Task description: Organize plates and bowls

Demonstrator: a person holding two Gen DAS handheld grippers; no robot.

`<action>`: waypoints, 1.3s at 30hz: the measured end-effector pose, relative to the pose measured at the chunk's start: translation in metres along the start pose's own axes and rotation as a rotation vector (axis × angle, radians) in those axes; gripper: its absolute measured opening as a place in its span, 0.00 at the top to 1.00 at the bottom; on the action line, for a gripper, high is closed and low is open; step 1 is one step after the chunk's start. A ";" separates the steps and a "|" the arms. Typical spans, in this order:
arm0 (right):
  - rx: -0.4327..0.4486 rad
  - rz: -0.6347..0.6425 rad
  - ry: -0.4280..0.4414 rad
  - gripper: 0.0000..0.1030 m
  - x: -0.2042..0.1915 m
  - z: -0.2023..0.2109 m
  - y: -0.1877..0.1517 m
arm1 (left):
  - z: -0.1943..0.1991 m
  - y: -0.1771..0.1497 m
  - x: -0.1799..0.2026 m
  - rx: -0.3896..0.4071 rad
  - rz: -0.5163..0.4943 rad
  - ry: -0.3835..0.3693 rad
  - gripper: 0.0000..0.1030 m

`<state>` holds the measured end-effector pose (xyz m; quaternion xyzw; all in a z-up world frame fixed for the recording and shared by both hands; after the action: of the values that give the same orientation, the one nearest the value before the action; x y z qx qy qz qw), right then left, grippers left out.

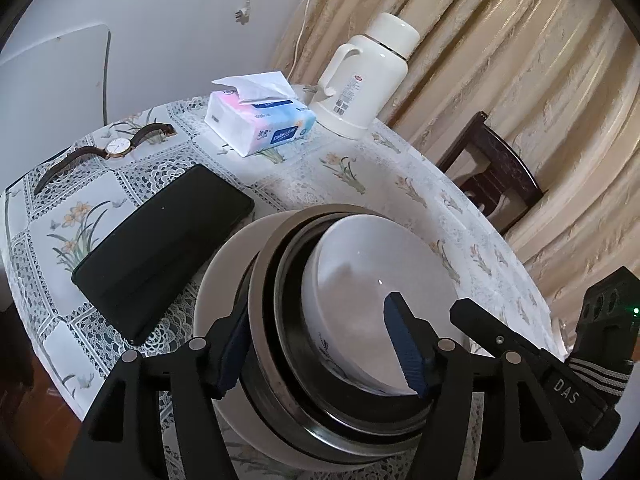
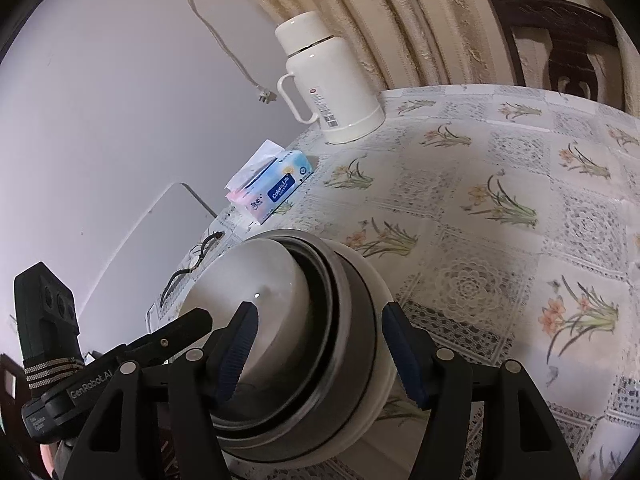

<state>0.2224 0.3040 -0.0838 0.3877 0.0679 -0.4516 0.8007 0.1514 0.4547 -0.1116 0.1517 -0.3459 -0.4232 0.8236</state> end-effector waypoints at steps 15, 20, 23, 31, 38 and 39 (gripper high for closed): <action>0.037 0.034 -0.014 0.26 0.000 0.026 -0.024 | 0.040 -0.015 -0.002 0.121 -0.104 0.132 0.33; 0.061 0.068 -0.028 0.23 -0.006 0.038 -0.038 | 0.056 -0.025 -0.001 0.161 -0.148 0.178 0.31; 0.069 0.083 -0.031 0.20 -0.009 0.044 -0.046 | 0.065 -0.033 0.002 0.179 -0.173 0.193 0.29; 0.108 0.122 -0.107 0.03 -0.006 0.057 -0.068 | 0.079 -0.056 0.018 0.240 -0.270 0.254 0.20; 0.158 0.169 -0.228 0.00 0.003 0.063 -0.074 | 0.080 -0.068 0.021 0.256 -0.305 0.290 0.14; 0.167 0.188 -0.258 0.00 0.003 0.064 -0.075 | 0.080 -0.069 0.021 0.257 -0.307 0.295 0.13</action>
<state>0.1506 0.2367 -0.0831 0.3963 -0.1098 -0.4248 0.8065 0.0627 0.3997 -0.0823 0.3662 -0.2455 -0.4692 0.7651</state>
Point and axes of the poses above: each gripper's, at about its wrist camera, not at the fingertips, and z roughly against the way its jaws point, x to its right, y to its top, the point moved 10 cm from there along -z, roughly the way its jaws point, and after that the axes turned 6 degrees about -x, right-handed, at the moved point
